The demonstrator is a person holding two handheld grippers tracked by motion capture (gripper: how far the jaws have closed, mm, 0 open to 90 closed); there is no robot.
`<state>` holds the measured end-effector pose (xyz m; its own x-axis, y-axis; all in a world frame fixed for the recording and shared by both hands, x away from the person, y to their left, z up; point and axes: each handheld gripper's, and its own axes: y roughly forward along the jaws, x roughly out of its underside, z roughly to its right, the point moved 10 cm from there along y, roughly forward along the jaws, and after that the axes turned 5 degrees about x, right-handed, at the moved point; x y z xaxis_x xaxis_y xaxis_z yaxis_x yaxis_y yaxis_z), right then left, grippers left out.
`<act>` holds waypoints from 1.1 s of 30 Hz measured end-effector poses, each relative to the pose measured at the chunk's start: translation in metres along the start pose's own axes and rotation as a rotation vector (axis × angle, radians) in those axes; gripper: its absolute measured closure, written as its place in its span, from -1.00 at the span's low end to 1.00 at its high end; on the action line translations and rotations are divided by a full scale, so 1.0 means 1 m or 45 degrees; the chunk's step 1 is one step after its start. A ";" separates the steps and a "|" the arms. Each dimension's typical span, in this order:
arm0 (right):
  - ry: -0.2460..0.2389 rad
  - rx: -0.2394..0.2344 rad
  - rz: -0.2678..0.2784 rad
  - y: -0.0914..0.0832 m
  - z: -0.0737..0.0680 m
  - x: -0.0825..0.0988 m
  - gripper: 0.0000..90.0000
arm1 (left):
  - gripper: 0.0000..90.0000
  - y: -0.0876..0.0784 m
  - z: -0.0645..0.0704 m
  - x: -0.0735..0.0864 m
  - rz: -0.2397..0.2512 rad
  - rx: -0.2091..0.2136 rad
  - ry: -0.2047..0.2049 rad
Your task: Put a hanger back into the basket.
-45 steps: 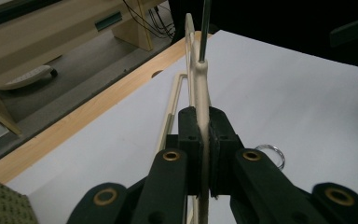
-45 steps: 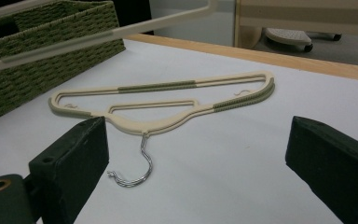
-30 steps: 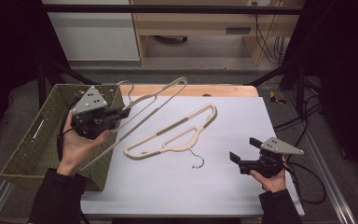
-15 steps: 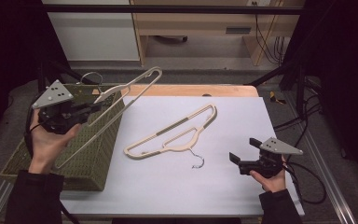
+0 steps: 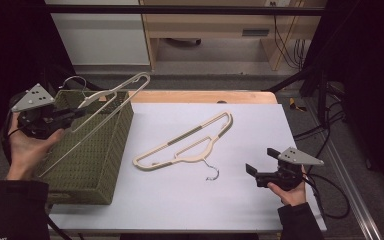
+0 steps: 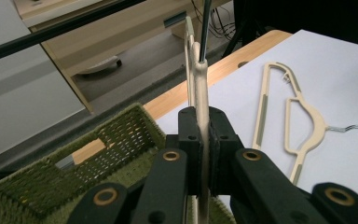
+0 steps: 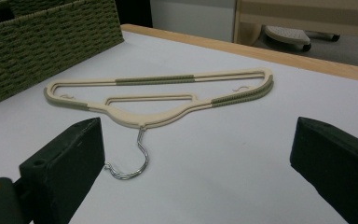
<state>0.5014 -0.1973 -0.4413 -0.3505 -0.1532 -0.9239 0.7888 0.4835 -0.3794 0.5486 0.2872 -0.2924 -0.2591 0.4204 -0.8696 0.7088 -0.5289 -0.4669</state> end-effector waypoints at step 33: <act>-0.008 0.006 -0.015 0.001 0.001 0.002 -0.92 | 0.91 0.008 -0.062 0.078 -0.133 -0.100 -0.029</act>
<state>0.5021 -0.1985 -0.4438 -0.3564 -0.1641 -0.9198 0.7870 0.4778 -0.3902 0.5748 0.3612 -0.3536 -0.3485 0.4529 -0.8206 0.7259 -0.4234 -0.5420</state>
